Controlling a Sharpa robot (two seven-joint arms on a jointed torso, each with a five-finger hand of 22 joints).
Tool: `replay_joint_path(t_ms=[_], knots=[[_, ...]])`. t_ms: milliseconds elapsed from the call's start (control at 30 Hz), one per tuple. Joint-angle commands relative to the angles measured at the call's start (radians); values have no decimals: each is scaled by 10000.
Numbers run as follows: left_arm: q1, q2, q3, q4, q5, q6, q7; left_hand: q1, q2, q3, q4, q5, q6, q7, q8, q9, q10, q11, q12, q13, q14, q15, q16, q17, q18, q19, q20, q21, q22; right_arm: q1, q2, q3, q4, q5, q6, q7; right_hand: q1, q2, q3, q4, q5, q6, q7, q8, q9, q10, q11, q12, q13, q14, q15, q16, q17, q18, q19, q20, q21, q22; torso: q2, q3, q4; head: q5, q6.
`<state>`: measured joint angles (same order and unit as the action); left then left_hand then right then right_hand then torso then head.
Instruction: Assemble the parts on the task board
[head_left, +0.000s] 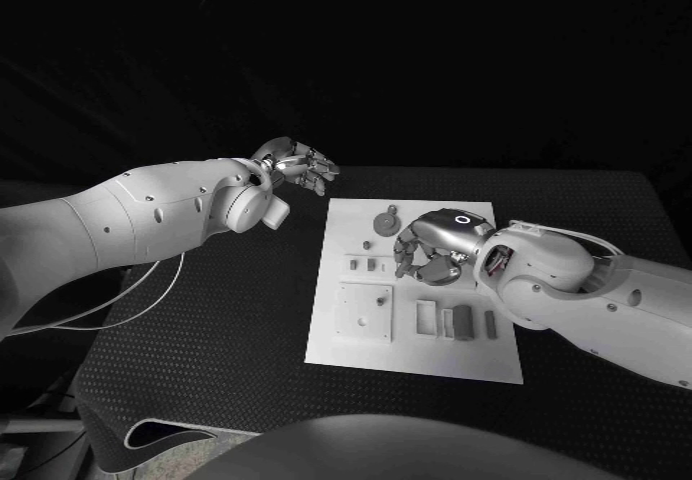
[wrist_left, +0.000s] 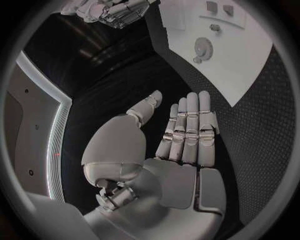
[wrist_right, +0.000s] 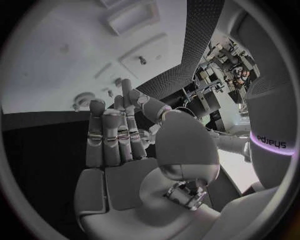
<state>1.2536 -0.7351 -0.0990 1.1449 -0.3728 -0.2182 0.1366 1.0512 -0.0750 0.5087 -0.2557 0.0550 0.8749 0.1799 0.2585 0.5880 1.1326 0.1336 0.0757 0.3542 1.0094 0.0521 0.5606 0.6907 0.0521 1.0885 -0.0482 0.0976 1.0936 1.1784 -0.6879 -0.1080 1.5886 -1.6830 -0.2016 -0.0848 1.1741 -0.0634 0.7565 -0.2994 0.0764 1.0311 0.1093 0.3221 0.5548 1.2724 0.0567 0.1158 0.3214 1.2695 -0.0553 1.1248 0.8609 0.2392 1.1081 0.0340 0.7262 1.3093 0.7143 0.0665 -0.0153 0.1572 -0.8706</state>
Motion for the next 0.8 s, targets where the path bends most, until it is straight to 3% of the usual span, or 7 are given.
replay_joint_path(t_ms=[33, 267, 400, 667, 800], knots=[[14, 26, 10, 3, 62, 82, 110, -92, 3, 4, 58, -31, -72, -27, -25, -14, -79, -25, -14, -15, 63, 16, -45, 11, 99, 68, 26, -52, 0, -123, 282, -42, -73, -578, -61, -70, -12, 97, 172, 124, 40, 52, -11, 51, 341, 128, -71, 172, 650, 2, -61, 32, -10, 226, 45, -48, 38, 182, -3, -10, -7, 15, -6], [14, 54, 10, -1, 84, 107, 105, -94, 3, 2, 62, -31, -71, -28, -24, -14, -77, -26, -11, -16, 64, 16, -49, 16, 99, 69, 26, -55, 1, -532, 896, -216, -302, -950, 103, -233, -16, 100, 176, 120, 40, 50, -11, 50, 347, 126, -71, 167, 657, 3, -62, 33, -12, 226, 46, -50, 38, 182, 9, -6, 36, 32, -10], [14, 46, 10, -9, 95, 95, 108, -117, 0, -8, 80, -32, -73, -27, -23, -14, -77, -25, -8, -17, 63, 18, -57, 23, 97, 70, 29, -61, 4, -711, 1119, -330, -372, -1130, 192, -227, -17, 99, 178, 115, 40, 48, -11, 49, 351, 124, -72, 164, 661, 4, -63, 34, -12, 226, 48, -52, 38, 183, 9, -8, 18, 147, -20], [15, 54, 11, 6, 95, 109, 103, -119, 2, -9, 85, -32, -73, -28, -22, -14, -79, -26, -6, -18, 63, 18, -63, 29, 99, 70, 28, -66, 6, -742, 1292, -379, -368, -1132, 250, -179, -22, 104, 181, 110, 39, 46, -11, 49, 359, 123, -73, 158, 671, 6, -65, 37, -13, 226, 51, -55, 39, 183, 2, -10, 13, 211, -20], [16, 63, 11, 8, 95, 111, 95, -118, 2, -9, 87, -31, -73, -28, -21, -14, -80, -26, -6, -19, 63, 18, -66, 33, 99, 70, 28, -69, 7, -752, 1399, -473, -432, -1132, 270, -173, -26, 107, 182, 109, 39, 45, -11, 48, 363, 123, -74, 155, 676, 6, -65, 38, -13, 226, 53, -56, 39, 184, 2, -12, 15, 219, -20]])
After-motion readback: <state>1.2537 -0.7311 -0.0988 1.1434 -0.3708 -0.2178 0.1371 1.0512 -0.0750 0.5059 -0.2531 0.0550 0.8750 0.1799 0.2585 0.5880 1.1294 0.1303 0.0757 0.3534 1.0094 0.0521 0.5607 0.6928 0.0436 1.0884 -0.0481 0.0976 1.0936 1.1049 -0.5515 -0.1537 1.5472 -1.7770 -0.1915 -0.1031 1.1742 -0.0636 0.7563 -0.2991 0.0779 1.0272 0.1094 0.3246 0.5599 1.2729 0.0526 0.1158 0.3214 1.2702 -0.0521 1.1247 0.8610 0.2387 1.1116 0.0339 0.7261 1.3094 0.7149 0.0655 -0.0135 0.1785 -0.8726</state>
